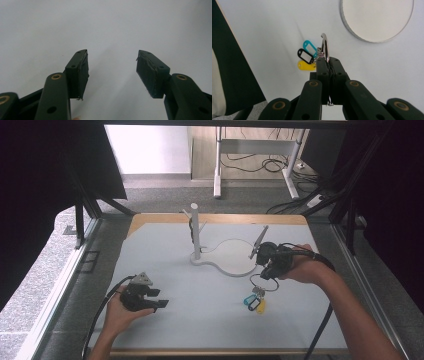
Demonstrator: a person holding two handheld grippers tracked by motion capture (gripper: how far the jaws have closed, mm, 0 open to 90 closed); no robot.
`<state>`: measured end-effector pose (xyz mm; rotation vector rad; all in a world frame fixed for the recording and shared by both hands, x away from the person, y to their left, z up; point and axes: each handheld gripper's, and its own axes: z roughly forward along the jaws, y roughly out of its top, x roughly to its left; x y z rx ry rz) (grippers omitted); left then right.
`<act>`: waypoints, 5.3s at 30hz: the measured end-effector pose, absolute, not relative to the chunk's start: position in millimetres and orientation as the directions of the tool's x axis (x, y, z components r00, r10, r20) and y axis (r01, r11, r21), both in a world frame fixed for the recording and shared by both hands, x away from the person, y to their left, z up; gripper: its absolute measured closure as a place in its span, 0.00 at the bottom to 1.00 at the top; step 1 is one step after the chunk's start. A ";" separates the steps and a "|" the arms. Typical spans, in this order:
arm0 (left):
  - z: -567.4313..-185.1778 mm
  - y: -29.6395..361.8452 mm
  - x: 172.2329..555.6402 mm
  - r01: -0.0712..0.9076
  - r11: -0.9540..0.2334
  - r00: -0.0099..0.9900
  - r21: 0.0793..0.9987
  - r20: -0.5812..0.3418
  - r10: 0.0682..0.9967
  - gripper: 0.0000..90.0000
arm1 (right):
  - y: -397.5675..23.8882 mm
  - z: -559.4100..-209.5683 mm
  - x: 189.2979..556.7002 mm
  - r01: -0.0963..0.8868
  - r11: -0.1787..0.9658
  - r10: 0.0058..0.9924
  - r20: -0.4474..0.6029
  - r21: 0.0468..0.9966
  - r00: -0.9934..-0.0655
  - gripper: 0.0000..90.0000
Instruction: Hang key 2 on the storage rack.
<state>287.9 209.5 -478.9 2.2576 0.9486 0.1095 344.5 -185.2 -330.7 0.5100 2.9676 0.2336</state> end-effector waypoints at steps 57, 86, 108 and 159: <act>-475.9 217.6 287.4 0.606 -0.477 0.725 0.637 -0.195 0.661 0.48 | -147.7 -266.6 442.5 0.512 0.812 0.552 -0.085 0.280 -0.830 0.98; -471.3 221.6 283.7 0.599 -0.453 0.727 0.661 -0.212 0.653 0.48 | -104.8 -271.0 481.2 0.520 0.792 0.572 -0.090 0.321 -0.815 0.98; -470.0 223.4 283.5 0.597 -0.446 0.728 0.668 -0.217 0.650 0.48 | -73.8 -283.6 502.1 0.528 0.790 0.577 -0.085 0.312 -0.812 0.98; -469.5 222.4 285.2 0.603 -0.432 0.722 0.670 -0.229 0.653 0.48 | -65.2 -317.0 476.6 0.490 0.796 0.541 -0.053 0.356 -0.840 0.64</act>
